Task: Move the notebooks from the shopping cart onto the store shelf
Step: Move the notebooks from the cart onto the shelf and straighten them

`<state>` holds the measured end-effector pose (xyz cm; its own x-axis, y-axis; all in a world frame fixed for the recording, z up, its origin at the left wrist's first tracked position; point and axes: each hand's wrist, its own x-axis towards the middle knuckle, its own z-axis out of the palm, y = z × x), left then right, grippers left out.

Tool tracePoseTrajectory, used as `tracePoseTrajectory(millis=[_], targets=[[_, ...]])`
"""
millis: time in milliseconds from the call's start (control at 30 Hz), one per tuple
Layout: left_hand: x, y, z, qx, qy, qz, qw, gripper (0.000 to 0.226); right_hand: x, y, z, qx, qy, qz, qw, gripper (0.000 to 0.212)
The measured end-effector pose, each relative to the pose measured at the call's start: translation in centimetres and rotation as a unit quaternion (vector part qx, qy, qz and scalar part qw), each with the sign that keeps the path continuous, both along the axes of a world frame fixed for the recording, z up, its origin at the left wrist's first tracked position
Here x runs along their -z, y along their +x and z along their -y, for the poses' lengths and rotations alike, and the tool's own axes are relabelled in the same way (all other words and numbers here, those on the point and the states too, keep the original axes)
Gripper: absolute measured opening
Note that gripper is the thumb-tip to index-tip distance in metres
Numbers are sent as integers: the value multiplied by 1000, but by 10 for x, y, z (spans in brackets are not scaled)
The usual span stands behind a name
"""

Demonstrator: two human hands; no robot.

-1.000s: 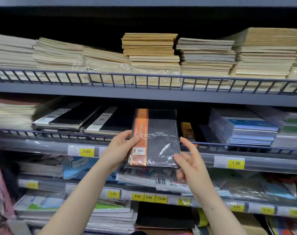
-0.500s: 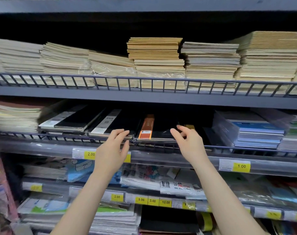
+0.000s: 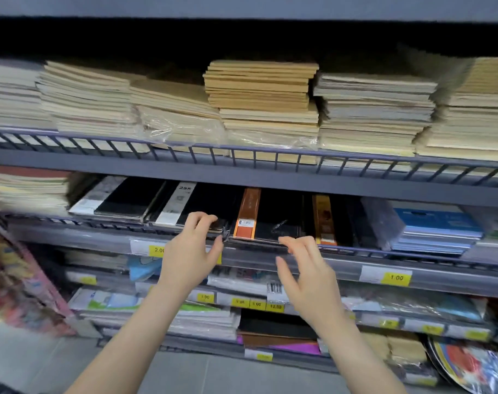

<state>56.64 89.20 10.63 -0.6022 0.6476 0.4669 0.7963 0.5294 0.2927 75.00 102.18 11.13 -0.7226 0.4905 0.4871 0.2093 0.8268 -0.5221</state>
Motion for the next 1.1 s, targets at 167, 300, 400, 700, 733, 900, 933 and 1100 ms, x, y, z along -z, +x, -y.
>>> tracePoseTrajectory(millis=[167, 300, 400, 700, 733, 900, 933, 1100], targets=[[-28, 27, 43, -8, -37, 54, 998, 40, -23, 10, 30, -46, -33, 167, 984, 31], [-66, 49, 102, 3, -134, 66, 989, 40, -69, 14, 59, -61, -29, 336, 940, 36], [-102, 73, 156, 4, -194, 75, 978, 43, -107, 21, 89, -96, -56, 394, 912, 36], [-173, 146, 298, -38, -224, 252, 941, 57, -194, 45, 191, -215, -198, 403, 867, 24], [-177, 150, 315, -46, -219, 264, 938, 58, -197, 48, 204, -226, -204, 387, 870, 23], [-200, 159, 404, -102, -169, 280, 939, 30, -198, 64, 279, -237, -231, 375, 866, 21], [-203, 157, 423, -107, -165, 278, 940, 29, -196, 64, 297, -236, -237, 378, 863, 20], [-205, 143, 531, -126, -153, 317, 927, 26, -180, 50, 391, -220, -279, 361, 862, 13]])
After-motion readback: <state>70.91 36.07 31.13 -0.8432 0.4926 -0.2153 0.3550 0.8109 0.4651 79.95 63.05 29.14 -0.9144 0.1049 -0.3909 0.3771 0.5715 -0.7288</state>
